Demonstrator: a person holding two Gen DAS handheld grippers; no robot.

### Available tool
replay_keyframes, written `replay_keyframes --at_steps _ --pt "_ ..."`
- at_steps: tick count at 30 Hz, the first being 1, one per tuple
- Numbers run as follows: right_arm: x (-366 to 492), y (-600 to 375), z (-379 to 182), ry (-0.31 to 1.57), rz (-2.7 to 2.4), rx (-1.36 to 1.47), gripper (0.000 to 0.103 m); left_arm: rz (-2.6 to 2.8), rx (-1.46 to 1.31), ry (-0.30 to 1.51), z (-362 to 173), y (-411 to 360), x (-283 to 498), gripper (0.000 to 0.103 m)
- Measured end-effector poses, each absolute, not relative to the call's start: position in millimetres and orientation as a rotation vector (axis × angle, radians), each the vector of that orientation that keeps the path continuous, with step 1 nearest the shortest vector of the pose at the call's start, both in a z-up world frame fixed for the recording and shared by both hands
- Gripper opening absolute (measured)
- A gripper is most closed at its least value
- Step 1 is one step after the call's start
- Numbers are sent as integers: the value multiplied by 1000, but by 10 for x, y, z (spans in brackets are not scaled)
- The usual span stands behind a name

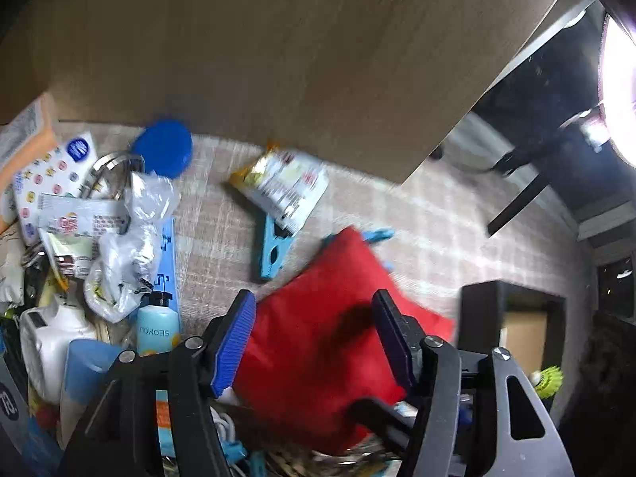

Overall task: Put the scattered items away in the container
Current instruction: 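Grasp the red pouch with the right gripper, then carry the red pouch to the tray and open the right gripper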

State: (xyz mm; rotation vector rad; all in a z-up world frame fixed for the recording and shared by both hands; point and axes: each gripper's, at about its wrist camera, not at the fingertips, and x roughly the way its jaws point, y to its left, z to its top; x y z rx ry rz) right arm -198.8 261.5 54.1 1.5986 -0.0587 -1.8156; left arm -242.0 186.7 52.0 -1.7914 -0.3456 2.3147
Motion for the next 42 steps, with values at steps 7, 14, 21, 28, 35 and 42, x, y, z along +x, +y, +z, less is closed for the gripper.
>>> replay_keyframes --at_steps 7,14,21,28,35,42 --pt "-2111 2717 420 -127 -1794 1632 35 2235 -1765 -389 429 1954 -2443 66" --pt "-2077 2790 471 -168 -1811 1604 34 2230 -1710 -432 675 1950 -2311 53" --pt "-1976 2973 806 -199 -1830 1544 34 2245 -1634 -414 1040 2075 -2059 53" --pt "-1850 3533 1161 -210 -1884 1499 34 2195 -1547 -350 1369 2623 -1702 53" --pt "-1888 4417 1390 -219 -2013 1494 34 2075 -1508 -289 1462 3506 -1478 53" --pt "-1923 5237 1492 -231 -2177 1520 43 1965 -1490 -246 1543 4171 -1248 53"
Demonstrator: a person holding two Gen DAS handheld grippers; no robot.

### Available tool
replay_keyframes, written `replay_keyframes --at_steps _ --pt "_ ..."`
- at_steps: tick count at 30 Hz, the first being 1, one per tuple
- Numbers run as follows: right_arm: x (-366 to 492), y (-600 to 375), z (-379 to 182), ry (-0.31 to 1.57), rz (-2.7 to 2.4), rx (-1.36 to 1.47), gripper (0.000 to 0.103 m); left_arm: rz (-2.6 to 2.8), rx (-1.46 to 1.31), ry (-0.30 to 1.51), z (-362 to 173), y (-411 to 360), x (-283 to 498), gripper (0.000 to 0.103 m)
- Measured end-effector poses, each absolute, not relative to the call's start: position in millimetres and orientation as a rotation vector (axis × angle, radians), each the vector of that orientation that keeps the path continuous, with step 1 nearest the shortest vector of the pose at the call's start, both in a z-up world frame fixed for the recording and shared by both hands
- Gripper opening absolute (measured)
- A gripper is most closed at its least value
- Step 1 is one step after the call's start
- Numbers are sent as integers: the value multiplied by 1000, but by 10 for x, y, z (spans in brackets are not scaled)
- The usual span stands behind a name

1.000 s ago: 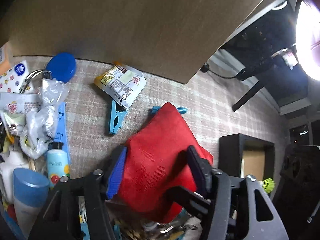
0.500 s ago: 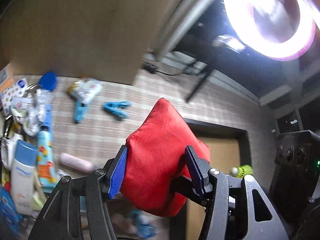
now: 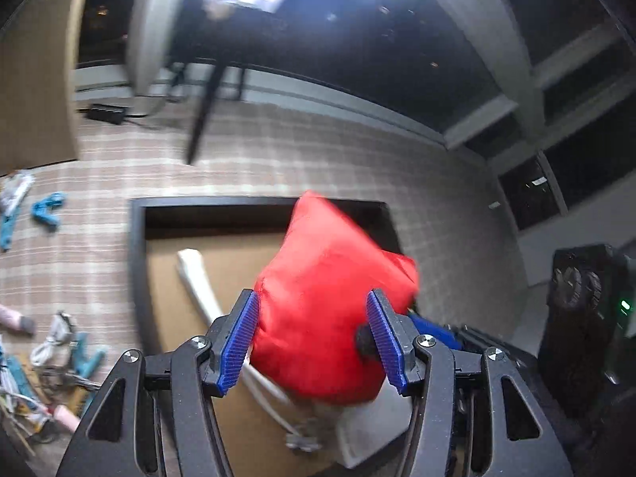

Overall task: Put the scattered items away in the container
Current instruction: 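Carry the red pouch to the tray and open the right gripper, then move both grippers back over the remaining clutter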

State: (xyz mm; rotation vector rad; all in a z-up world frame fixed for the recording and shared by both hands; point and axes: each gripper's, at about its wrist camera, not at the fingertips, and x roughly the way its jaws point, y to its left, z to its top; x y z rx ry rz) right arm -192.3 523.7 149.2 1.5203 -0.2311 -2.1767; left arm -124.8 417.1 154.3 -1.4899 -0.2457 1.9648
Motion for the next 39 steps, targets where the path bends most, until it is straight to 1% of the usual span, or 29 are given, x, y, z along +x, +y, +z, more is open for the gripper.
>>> replay_keyframes --at_steps 3,5,7,11,18,24,31,35,37,39 --pt "-1931 5506 1496 -238 -2231 1530 44 1996 -1448 -177 1647 4272 -1126 53" --pt "-1928 5630 1498 -257 -2252 1529 44 1997 -1440 -164 1686 4280 -1090 53" --pt "-1922 5697 1513 -273 -2267 1516 48 2017 -1428 -152 1728 4231 -1048 53" --pt "-1873 5694 1539 -268 -2267 1492 48 2074 -1420 -114 1757 4054 -969 53" --pt "-1594 5320 1539 -121 -2213 1406 48 2162 -1460 -100 1634 3411 -701 53" --pt "-1343 4895 1429 22 -2124 1370 48 2315 -1549 -174 1425 2419 -506 53" --pt "-1068 4440 1270 138 -2010 1356 48 2459 -1703 -364 1125 1224 -216 53" --pt "-939 4171 1166 220 -1952 1354 48 2481 -1749 -466 977 912 -108 53" --pt "-877 4039 1136 251 -1922 1342 46 2479 -1752 -504 925 860 -93 53" --pt "-806 3879 1099 292 -1894 1328 44 2477 -1752 -504 894 861 -108 53"
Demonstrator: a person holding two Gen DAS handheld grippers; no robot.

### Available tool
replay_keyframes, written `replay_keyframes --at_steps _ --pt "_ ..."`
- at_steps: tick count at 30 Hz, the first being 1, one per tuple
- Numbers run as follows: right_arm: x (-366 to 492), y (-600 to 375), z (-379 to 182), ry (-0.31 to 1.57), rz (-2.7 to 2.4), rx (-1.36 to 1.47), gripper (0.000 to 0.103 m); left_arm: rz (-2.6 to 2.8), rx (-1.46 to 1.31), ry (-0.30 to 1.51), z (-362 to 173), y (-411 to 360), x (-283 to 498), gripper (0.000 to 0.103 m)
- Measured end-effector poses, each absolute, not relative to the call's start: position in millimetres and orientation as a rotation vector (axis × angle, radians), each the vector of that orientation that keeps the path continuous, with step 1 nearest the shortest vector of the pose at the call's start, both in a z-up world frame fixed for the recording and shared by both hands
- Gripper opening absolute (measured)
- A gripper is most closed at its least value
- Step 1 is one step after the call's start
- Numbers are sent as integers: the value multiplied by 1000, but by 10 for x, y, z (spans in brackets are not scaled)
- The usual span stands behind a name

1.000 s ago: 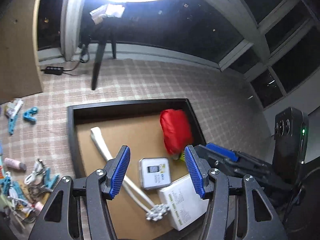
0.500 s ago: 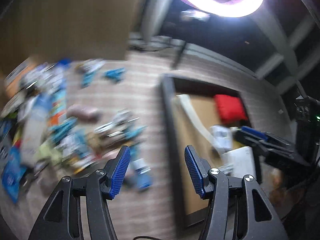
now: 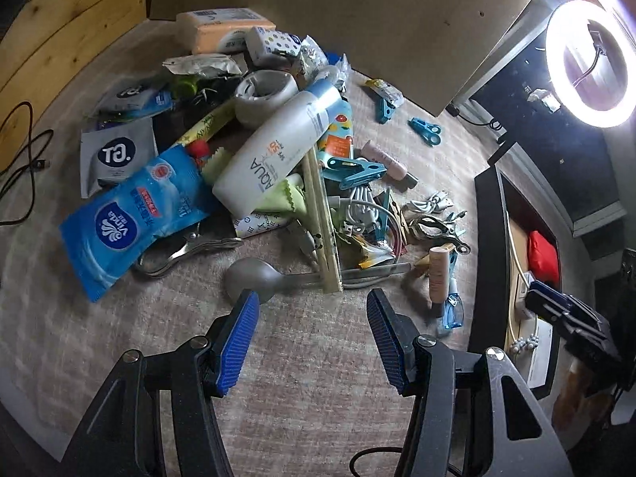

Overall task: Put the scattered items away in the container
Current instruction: 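Move both grippers back over the remaining clutter, then grasp the wooden stick with the left gripper while the right grasps the pink tube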

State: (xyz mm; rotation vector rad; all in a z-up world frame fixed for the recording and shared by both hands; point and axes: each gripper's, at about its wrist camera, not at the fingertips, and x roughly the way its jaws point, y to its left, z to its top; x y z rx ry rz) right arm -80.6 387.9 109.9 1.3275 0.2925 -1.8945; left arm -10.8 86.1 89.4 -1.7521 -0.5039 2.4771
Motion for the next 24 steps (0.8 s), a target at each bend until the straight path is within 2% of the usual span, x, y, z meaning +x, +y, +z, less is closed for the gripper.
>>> replay_keyframes --at_steps 10,13,17,21,23,24 --pt "-591 3262 775 475 -1825 1324 41 2458 -1805 -427 650 1071 -433 53" --pt "-592 3159 695 492 -1815 1336 41 2451 -1852 -394 532 1108 -542 49" --pt "-610 3051 626 527 -1811 1341 41 2425 -1900 -384 408 1129 -656 42" --pt "-622 2948 559 551 -1797 1353 41 2407 -1922 -390 350 1151 -723 26" --pt "-618 2918 537 563 -1791 1357 37 2399 -1931 -402 318 1136 -748 16" --pt "-619 2900 515 569 -1787 1364 32 2392 -1928 -421 313 1123 -754 14"
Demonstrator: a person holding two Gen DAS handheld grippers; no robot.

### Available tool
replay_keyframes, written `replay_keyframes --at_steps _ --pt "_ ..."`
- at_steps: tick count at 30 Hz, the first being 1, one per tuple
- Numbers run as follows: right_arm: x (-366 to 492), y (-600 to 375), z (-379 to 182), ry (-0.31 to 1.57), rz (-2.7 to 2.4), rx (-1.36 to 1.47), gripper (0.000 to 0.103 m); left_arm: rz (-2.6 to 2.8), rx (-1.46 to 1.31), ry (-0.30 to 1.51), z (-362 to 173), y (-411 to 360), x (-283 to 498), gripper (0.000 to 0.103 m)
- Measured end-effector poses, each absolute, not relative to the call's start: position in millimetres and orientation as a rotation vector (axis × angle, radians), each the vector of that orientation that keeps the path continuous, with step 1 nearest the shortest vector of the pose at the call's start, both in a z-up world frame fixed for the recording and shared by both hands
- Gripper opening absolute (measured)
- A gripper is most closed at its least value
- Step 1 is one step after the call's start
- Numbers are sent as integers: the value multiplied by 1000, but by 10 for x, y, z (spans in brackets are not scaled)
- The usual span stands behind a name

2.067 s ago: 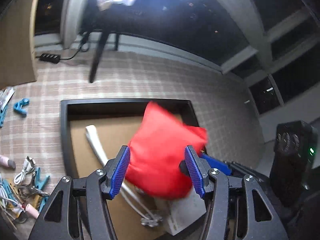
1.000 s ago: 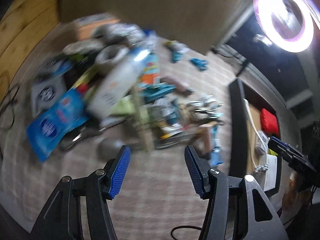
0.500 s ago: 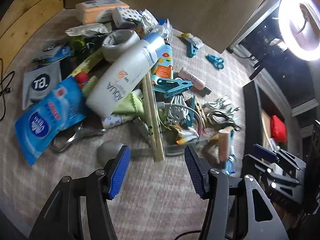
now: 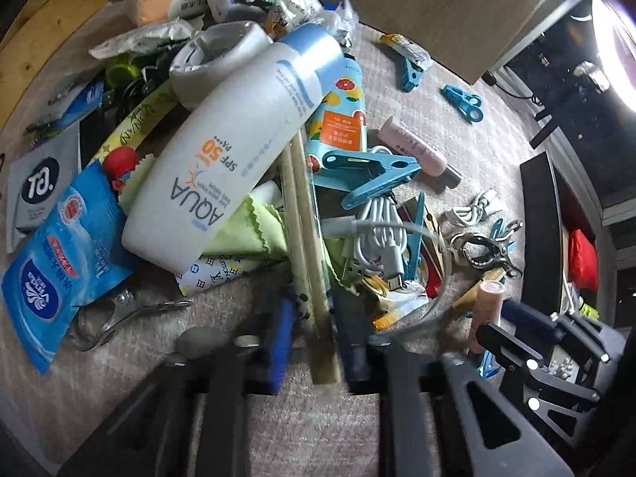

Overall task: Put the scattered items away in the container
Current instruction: 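Grasp the wooden stick with the left gripper while the right grasps the pink tube, then carry the stick and pink tube to the tray and open both grippers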

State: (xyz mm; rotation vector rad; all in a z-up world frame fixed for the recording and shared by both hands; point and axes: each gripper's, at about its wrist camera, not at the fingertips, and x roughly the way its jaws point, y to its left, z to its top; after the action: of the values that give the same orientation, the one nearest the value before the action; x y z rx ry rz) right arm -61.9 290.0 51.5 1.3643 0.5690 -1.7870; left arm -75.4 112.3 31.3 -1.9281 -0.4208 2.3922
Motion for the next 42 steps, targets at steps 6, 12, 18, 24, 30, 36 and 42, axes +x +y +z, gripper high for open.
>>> replay_keyframes --at_steps 6,12,18,24,30,36,42 --pt "-654 2894 450 520 -1751 1416 20 2384 -1882 -484 358 1047 -685 12" --pt "-632 3007 527 436 -1723 1447 19 2364 -1808 -524 493 1046 -410 11" --pt "-594 3167 674 352 -1717 1465 19 2347 -1734 -574 650 1071 -110 11" --pt "-558 3350 802 317 -1747 1462 19 2348 -1664 -587 828 1212 -5 11" --pt "-580 3601 894 257 -1811 1460 19 2330 -1604 -541 996 1462 -5 11" --pt "-810 3994 1154 194 -1936 1449 19 2268 -1550 -479 1143 1899 -92 11" --pt "-1120 4375 1295 151 -2056 1463 19 2190 -1497 -382 1260 2605 -199 11"
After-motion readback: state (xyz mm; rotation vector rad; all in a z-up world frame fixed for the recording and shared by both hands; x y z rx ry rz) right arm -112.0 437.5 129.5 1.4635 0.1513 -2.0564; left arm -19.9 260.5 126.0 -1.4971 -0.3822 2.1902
